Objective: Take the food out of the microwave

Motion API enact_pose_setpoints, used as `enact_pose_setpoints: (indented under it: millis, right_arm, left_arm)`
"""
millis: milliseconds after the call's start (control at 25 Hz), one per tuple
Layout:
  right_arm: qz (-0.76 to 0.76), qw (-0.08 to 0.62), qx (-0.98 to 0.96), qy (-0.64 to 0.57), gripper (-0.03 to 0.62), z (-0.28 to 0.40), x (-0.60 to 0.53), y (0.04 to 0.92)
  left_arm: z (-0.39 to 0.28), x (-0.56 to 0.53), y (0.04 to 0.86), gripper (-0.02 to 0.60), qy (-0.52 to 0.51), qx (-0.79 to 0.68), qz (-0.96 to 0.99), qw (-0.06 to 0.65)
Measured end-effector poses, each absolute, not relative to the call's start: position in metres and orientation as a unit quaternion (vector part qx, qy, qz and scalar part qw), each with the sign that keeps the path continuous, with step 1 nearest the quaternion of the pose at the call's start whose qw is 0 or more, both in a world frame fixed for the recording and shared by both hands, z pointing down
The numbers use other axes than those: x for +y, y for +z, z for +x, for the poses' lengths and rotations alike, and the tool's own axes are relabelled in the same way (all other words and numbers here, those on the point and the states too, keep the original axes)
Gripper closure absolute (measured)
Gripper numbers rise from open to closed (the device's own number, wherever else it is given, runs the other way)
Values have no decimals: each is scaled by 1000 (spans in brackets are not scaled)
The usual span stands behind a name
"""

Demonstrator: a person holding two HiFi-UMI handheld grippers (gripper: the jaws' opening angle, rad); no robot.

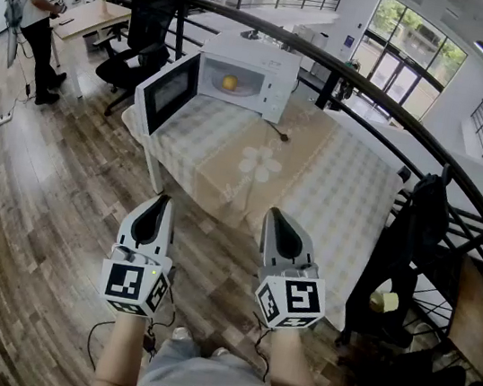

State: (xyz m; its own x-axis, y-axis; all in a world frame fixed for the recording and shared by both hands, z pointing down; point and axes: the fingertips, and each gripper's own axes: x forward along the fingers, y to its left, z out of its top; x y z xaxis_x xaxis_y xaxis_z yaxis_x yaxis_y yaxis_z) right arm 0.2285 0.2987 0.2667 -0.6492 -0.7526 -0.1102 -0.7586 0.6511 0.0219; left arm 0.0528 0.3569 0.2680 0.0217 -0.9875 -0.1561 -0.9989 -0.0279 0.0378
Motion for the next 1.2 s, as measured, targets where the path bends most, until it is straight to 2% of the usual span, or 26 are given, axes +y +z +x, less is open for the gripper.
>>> enact_pose_setpoints:
  millis: [440, 1200]
  right_arm:
    - [-417, 39, 908, 27, 589, 232, 306, 271]
    - [-444, 63, 894, 14, 589, 191, 282, 277]
  left_arm:
    - [57, 362, 269, 563, 69, 695, -715, 34]
    - [4, 337, 277, 563, 80, 680, -728, 36]
